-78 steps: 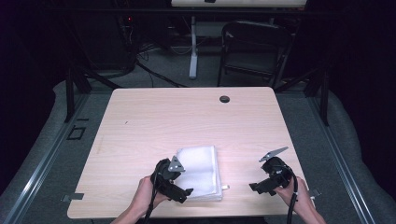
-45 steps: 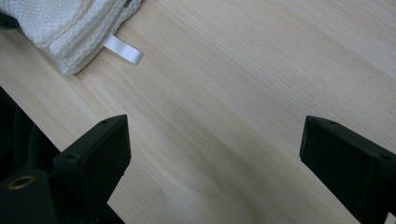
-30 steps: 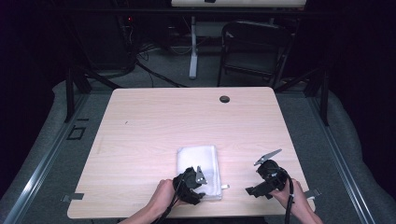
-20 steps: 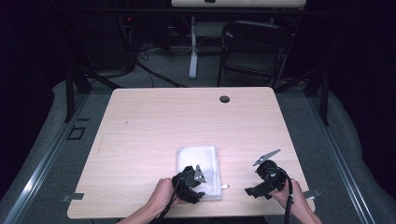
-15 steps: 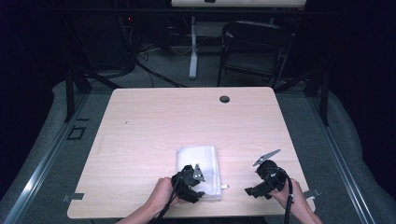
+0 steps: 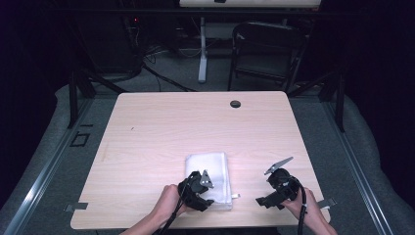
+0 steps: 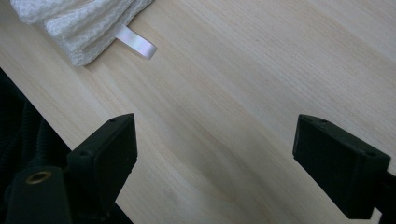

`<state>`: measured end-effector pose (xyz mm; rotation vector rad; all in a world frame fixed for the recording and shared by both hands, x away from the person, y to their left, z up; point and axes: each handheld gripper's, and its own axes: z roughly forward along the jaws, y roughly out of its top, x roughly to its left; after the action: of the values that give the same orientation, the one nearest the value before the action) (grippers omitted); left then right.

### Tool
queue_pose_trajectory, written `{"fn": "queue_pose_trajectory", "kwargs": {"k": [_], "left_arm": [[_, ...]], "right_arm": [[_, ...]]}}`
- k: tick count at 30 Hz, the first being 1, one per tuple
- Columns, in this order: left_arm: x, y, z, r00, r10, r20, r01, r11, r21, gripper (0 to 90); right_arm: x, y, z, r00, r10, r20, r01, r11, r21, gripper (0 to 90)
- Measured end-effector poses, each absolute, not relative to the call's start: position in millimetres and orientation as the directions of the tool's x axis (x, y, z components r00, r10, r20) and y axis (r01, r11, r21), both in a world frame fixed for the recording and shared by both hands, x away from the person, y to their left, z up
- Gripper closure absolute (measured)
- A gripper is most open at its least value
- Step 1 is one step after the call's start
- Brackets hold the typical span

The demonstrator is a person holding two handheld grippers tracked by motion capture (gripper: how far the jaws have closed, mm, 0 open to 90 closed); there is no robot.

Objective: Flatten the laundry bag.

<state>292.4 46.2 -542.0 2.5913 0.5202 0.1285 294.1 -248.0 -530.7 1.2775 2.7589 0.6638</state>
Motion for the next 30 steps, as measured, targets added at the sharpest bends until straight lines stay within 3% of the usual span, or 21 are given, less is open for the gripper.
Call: {"fn": "queue_pose_trajectory", "kwargs": {"k": [6, 17, 21, 24, 30], "left_arm": [[289, 42, -542, 0.928, 0.371, 0.021, 0.320, -0.827, 0.462, 48.2], [289, 43, -543, 0.931, 0.363, 0.025, 0.309, -0.825, 0.472, 76.9], [290, 47, -540, 0.931, 0.366, 0.011, 0.310, -0.805, 0.506, 81.7], [290, 48, -538, 0.930, 0.368, 0.003, 0.311, -0.792, 0.525, 82.8], [289, 50, -535, 0.926, 0.377, 0.006, 0.311, -0.773, 0.553, 82.9]], "right_arm": [[294, -248, -531, -0.665, 0.730, 0.154, 0.721, 0.575, 0.388, 13.4], [292, -244, -530, -0.676, 0.720, 0.158, 0.709, 0.578, 0.404, 14.2], [291, -240, -529, -0.691, 0.708, 0.145, 0.693, 0.593, 0.410, 15.9], [290, -235, -528, -0.714, 0.685, 0.145, 0.671, 0.611, 0.420, 23.9], [286, -216, -522, -0.754, 0.652, 0.081, 0.606, 0.643, 0.468, 58.9]]}}
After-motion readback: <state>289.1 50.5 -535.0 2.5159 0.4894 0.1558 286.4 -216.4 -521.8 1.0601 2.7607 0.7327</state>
